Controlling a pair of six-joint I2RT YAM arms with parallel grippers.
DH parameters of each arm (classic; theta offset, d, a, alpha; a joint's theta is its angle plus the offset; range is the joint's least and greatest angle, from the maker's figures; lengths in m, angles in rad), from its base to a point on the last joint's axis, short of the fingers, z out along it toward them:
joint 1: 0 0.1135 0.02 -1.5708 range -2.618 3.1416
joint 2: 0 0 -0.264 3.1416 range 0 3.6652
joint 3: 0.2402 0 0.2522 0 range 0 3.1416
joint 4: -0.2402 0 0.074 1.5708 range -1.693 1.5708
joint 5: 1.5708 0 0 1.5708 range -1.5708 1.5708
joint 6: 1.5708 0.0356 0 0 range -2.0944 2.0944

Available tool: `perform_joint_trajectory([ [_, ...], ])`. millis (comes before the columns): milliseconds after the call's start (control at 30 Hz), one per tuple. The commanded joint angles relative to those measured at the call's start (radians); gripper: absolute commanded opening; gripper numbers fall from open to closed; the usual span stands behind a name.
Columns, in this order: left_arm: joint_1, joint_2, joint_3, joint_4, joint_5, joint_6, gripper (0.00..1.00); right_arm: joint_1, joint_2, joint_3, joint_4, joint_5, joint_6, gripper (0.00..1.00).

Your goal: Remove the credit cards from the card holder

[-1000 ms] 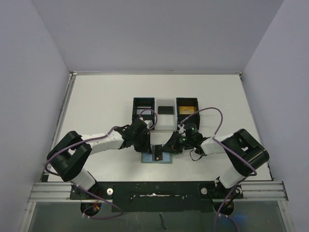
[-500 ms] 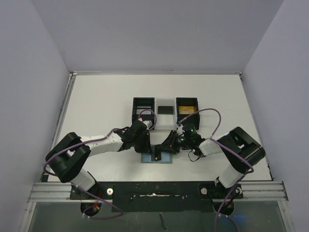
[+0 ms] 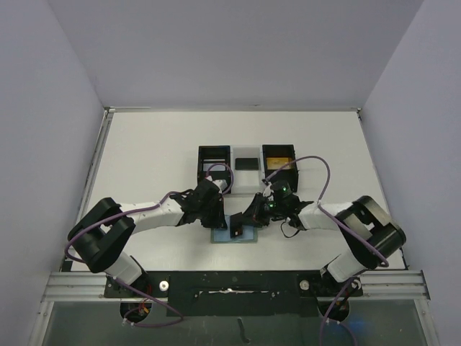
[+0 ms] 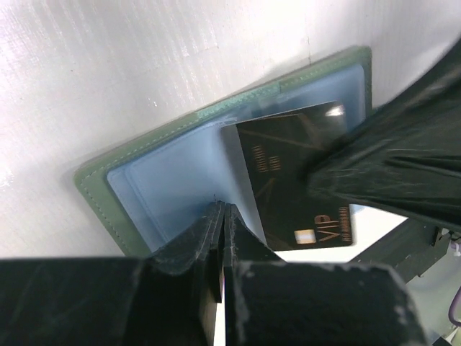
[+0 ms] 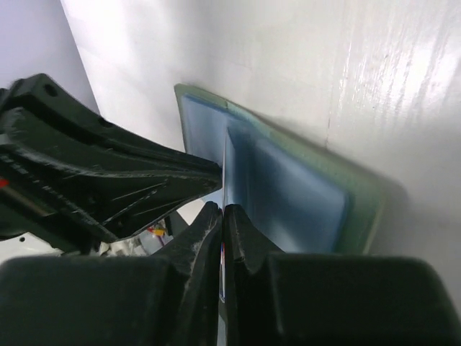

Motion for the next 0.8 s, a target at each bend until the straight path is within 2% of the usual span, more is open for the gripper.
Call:
perform_joint_trajectory([
  [0, 0.0, -0.018, -0.002, -0.043, -0.07, 0.01, 0.0, -0.065, -0.164, 0.107, -0.309, 0.132, -0.182, 0.0],
  [167, 0.006, -0.036, 0.004, -0.037, -0.068, 0.008, 0.04, -0.187, -0.274, 0.186, -0.555, 0.126, -0.322, 0.0],
  [367, 0.006, -0.088, -0.001, 0.016, -0.029, 0.03, 0.17, -0.271, -0.47, 0.313, -0.628, 0.13, -0.402, 0.0],
  [500, 0.009, -0.162, 0.002, 0.042, -0.036, 0.036, 0.29, -0.284, -0.509, 0.375, -0.619, 0.24, -0.519, 0.0],
  [567, 0.008, -0.202, 0.003, 0.042, -0.062, 0.041, 0.41, -0.284, -0.505, 0.399, -0.601, 0.281, -0.576, 0.0],
  [767, 0.034, -0.325, -0.039, 0.03, -0.137, 0.037, 0.59, -0.251, -0.457, 0.461, -0.438, 0.235, -0.785, 0.0],
])
